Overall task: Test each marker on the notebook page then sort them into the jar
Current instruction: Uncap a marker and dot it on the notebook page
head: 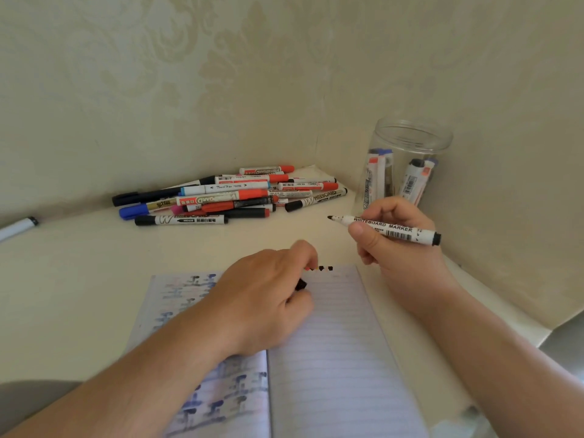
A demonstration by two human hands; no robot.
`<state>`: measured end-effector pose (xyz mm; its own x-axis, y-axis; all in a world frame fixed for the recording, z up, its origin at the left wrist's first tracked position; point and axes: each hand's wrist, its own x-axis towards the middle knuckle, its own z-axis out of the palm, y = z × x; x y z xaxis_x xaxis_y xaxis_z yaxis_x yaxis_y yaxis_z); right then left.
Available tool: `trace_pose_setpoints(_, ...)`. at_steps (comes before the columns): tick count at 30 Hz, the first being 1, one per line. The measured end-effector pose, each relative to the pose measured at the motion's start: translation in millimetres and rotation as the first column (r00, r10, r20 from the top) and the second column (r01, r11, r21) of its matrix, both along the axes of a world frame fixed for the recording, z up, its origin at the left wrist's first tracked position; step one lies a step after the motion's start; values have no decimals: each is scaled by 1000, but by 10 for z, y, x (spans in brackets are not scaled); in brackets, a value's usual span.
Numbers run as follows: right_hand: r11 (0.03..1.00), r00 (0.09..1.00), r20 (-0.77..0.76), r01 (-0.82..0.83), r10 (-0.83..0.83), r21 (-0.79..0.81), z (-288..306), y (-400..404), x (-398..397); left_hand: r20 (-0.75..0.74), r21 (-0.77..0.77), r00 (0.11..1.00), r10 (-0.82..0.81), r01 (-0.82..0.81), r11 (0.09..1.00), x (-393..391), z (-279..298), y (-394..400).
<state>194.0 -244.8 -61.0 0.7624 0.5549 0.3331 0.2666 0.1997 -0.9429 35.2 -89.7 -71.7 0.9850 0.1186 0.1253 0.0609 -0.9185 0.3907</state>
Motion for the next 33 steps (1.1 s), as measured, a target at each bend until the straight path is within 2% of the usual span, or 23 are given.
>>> trace_pose_setpoints(3,991,980,-151,-120,127,57,32,-21,-36,86,-229,993,83,-61,971,-2,-18,102)
trace_pose_setpoints(6,964,925,-273,-260,266,60,25,-37,-30,146,-417,965,220,-142,898,44,-65,256)
trace_pose_setpoints(9,924,848,-371,-374,378,87,9,-63,4,144,-575,955,259,-132,808,57,-98,304)
trace_pose_setpoints(11,905,829,-379,-419,412,67,1,-65,23,154,-651,950,270,-108,751,40,-92,299)
trace_pose_setpoints(13,901,835,-362,-432,415,37,-3,-59,25,162,-663,952,259,-90,743,27,-76,289)
trace_pose_setpoints(23,914,863,-351,-404,364,-44,21,-18,-16,178,-583,971,157,-24,812,16,-55,253)
trace_pose_setpoints(29,967,949,-216,-248,231,-54,-4,-8,-32,197,-624,966,168,-9,782,-4,-30,227)
trace_pose_setpoints(33,979,989,32,-141,147,-149,-77,-4,-9,197,-616,966,165,-9,788,-21,-20,216)
